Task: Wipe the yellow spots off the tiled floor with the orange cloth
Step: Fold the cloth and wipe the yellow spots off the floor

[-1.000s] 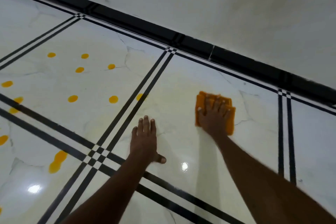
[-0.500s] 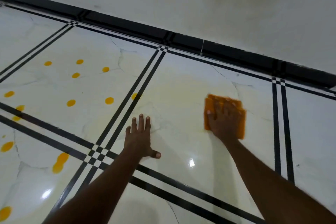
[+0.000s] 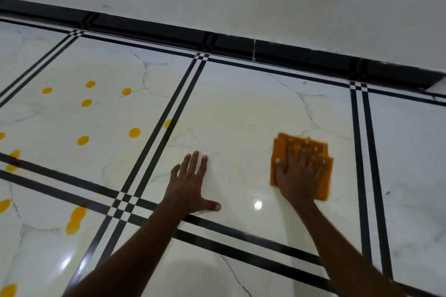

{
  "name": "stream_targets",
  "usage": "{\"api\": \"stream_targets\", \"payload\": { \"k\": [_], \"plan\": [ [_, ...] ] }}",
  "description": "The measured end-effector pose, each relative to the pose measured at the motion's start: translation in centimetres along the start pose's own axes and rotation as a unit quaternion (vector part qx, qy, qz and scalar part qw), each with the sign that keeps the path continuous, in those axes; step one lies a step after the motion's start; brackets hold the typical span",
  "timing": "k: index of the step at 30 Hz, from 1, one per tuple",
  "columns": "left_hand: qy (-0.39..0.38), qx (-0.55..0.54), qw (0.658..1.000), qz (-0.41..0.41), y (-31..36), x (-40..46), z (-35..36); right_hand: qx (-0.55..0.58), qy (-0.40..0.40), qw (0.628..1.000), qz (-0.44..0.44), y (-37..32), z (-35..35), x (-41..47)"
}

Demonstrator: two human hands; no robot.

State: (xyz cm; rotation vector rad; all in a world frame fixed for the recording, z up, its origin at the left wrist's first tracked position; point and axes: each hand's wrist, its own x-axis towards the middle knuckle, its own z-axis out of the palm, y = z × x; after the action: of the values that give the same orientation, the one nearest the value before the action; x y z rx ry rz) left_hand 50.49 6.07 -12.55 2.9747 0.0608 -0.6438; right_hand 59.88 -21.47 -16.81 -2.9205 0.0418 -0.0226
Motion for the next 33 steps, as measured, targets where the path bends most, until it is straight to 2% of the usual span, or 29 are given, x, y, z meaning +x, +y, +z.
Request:
{"api": "stream_targets", "payload": {
  "k": [2,3,5,7,9,12,15,16,18,20,21,23,25,27,29,31,33],
  "plan": [
    [-0.008,0.001,1.000,-0.002,0.6,-0.1,-0.2,-0.008,-0.003,1.000,-0.005,-2.6,0.1,-4.7],
    [-0.012,0.003,1.000,-0.001,0.7,-0.2,-0.2,-0.002,-0.013,0.999,-0.048,-4.6,0.6,-5.6],
    [-0.007,0.007,1.000,0.008,0.1,-0.1,-0.1,0.007,-0.030,0.987,-0.159,-8.5,1.4,-3.2],
    [0.002,0.012,1.000,0.021,-0.9,-0.1,0.0,0.008,-0.064,0.977,-0.204,-9.2,1.6,1.9],
    [0.009,0.010,0.999,0.030,-1.4,0.0,0.2,-0.011,-0.020,0.988,-0.151,-6.0,2.1,4.7],
    [0.013,0.012,0.999,0.033,-1.3,-0.2,0.2,-0.016,0.026,0.998,-0.049,1.3,0.4,1.4],
    [0.012,0.006,1.000,0.025,-1.1,-0.1,0.5,0.008,0.006,0.999,0.038,0.5,-0.8,-5.9],
    [0.011,0.007,1.000,0.025,-1.2,0.0,0.5,0.012,0.006,1.000,0.029,-1.8,-0.4,-7.3],
    [0.006,0.009,1.000,0.028,-1.4,0.0,0.5,0.022,0.001,0.998,-0.061,-6.9,0.7,-6.6],
    [0.005,0.007,0.999,0.036,-1.8,0.1,0.4,0.011,-0.039,0.988,-0.147,-9.7,1.3,-1.7],
    [0.005,0.008,0.999,0.042,-1.8,0.0,0.3,0.006,-0.052,0.986,-0.157,-9.8,1.4,1.0],
    [0.008,0.011,0.999,0.048,-2.1,-0.2,0.2,0.001,-0.036,0.992,-0.120,-7.4,2.2,4.5],
    [0.013,0.014,0.999,0.042,-1.8,-0.2,0.2,-0.005,0.003,0.997,-0.075,-3.7,1.9,3.9],
    [0.008,0.022,0.999,0.036,-1.5,-0.1,-0.1,0.012,0.001,0.999,-0.032,-1.5,0.7,-0.4],
    [-0.007,0.031,0.999,0.034,-1.6,0.0,-0.5,0.013,-0.015,1.000,-0.011,-2.9,0.3,-7.0],
    [-0.022,0.027,0.998,0.046,-1.9,0.1,-0.8,0.016,-0.023,0.998,-0.053,-6.3,1.0,-11.6],
    [-0.016,0.022,0.998,0.059,-2.6,-0.1,-1.2,0.016,-0.025,0.990,-0.140,-9.8,1.8,-9.5]
  ]
}}
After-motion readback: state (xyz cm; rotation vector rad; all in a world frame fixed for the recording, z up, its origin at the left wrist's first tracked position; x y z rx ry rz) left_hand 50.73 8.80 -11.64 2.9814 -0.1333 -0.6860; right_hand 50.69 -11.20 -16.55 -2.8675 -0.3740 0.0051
